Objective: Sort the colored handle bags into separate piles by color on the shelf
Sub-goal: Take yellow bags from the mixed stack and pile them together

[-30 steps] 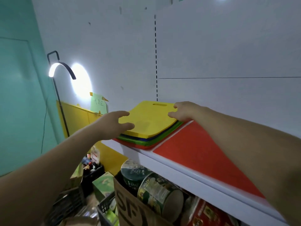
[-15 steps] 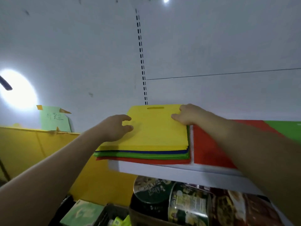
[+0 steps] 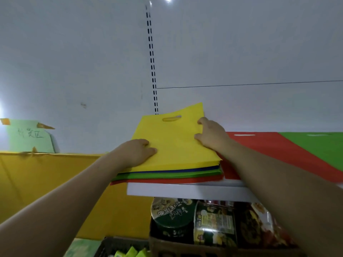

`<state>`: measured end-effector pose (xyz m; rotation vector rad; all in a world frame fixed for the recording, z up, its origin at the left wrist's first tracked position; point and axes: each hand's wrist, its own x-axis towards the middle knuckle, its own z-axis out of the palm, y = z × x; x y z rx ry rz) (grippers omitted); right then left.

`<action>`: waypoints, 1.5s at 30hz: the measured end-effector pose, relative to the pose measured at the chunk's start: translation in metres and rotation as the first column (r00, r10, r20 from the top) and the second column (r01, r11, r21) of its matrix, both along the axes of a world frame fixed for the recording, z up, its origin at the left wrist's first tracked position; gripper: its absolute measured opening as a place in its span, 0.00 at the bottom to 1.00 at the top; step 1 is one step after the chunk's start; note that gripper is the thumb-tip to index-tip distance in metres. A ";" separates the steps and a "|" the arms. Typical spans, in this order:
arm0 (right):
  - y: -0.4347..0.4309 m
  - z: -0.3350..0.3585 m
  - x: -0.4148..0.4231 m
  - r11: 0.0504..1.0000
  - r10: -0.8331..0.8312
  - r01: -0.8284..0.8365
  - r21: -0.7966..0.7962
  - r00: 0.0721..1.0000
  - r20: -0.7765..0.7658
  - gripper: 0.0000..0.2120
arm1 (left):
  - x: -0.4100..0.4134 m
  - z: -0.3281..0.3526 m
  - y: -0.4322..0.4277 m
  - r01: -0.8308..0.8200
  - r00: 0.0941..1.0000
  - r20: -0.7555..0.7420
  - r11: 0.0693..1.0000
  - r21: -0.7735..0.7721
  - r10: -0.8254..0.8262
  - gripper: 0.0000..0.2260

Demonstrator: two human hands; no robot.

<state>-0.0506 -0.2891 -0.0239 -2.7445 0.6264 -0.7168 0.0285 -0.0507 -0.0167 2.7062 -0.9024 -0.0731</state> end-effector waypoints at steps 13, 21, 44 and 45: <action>-0.001 0.009 -0.003 0.974 0.209 -0.228 0.006 0.902 0.379 0.23 | -0.012 0.010 0.006 -0.155 0.988 -0.020 0.988 -0.001 0.155 0.34; 0.021 0.043 -0.019 0.937 0.143 -0.318 0.145 0.729 0.669 0.20 | -0.007 0.006 0.020 -0.218 0.975 -0.111 0.935 -0.279 0.194 0.36; 0.041 0.068 -0.145 0.946 -0.177 -0.037 0.322 0.775 0.606 0.24 | -0.044 0.007 0.029 0.219 0.920 0.010 0.494 -0.841 -0.391 0.23; 0.039 0.067 -0.156 0.946 -0.200 -0.004 0.325 0.782 0.591 0.24 | -0.050 0.006 0.024 0.224 0.913 0.003 0.494 -0.840 -0.408 0.23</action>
